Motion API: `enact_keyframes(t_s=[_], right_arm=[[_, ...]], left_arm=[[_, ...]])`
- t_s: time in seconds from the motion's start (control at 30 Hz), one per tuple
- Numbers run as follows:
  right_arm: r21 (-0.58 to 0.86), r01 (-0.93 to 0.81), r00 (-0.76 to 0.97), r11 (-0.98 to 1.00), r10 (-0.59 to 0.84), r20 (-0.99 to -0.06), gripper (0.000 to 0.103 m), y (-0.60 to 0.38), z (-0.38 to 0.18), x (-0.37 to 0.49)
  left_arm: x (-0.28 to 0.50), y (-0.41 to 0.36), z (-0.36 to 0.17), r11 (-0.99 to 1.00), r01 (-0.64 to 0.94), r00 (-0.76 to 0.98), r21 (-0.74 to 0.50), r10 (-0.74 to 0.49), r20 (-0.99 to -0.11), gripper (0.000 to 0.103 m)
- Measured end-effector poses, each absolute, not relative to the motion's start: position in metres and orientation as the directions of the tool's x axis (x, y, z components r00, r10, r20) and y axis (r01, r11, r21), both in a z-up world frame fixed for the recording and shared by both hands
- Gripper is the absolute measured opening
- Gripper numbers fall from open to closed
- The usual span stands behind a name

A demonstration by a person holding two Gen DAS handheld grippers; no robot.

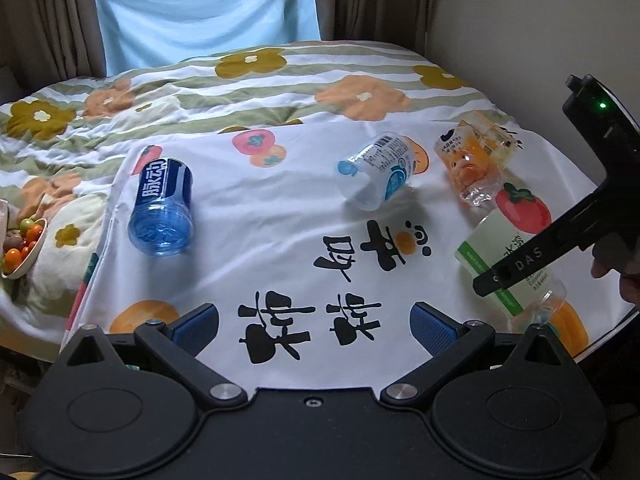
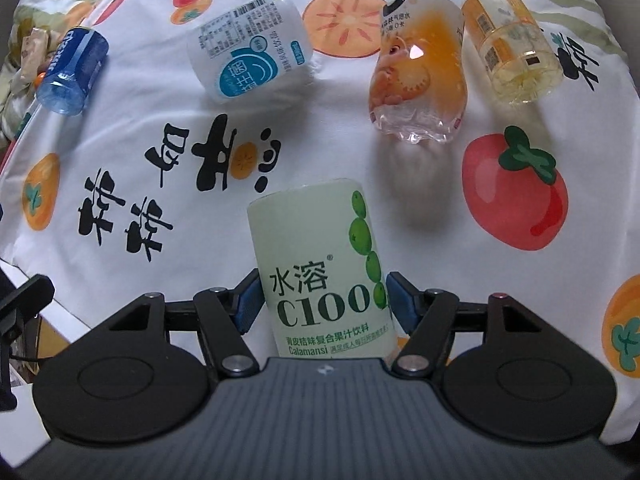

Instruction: Flip cup upright

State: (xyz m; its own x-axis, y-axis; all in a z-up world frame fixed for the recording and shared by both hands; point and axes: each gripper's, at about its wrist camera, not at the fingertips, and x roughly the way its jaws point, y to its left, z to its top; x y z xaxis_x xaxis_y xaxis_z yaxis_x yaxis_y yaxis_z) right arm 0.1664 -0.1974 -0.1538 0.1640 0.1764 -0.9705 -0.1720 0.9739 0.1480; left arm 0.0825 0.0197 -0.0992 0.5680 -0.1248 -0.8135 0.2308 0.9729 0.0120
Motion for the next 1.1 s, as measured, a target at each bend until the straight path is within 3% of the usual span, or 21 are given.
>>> enact_keyframes(t_s=[0.27,0.43,0.7,1.1], right_arm=[[0.153,-0.149,0.157,0.977,0.177,-0.972,0.084,-0.195,-0.158,0.170],[0.158,-0.134,0.164,0.978,0.179,-0.970,0.096,-0.200,-0.157,0.171],[0.184,-0.143,0.174,0.973,0.207,-0.963,0.100,-0.202,-0.150,0.171],[0.262,-0.043,0.363,0.964,0.259,-0.895,0.100,-0.259,-0.076,0.154]], left_arm=[[0.084,0.016,-0.103,0.972,0.233,0.556,0.009,-0.126,-0.821,0.103],[0.085,0.013,-0.103,0.972,0.236,0.555,0.013,-0.124,-0.823,0.103],[0.086,0.005,-0.099,0.969,0.247,0.556,0.012,-0.131,-0.821,0.103],[0.098,-0.031,-0.069,0.971,0.232,0.502,-0.050,-0.164,-0.849,0.103]])
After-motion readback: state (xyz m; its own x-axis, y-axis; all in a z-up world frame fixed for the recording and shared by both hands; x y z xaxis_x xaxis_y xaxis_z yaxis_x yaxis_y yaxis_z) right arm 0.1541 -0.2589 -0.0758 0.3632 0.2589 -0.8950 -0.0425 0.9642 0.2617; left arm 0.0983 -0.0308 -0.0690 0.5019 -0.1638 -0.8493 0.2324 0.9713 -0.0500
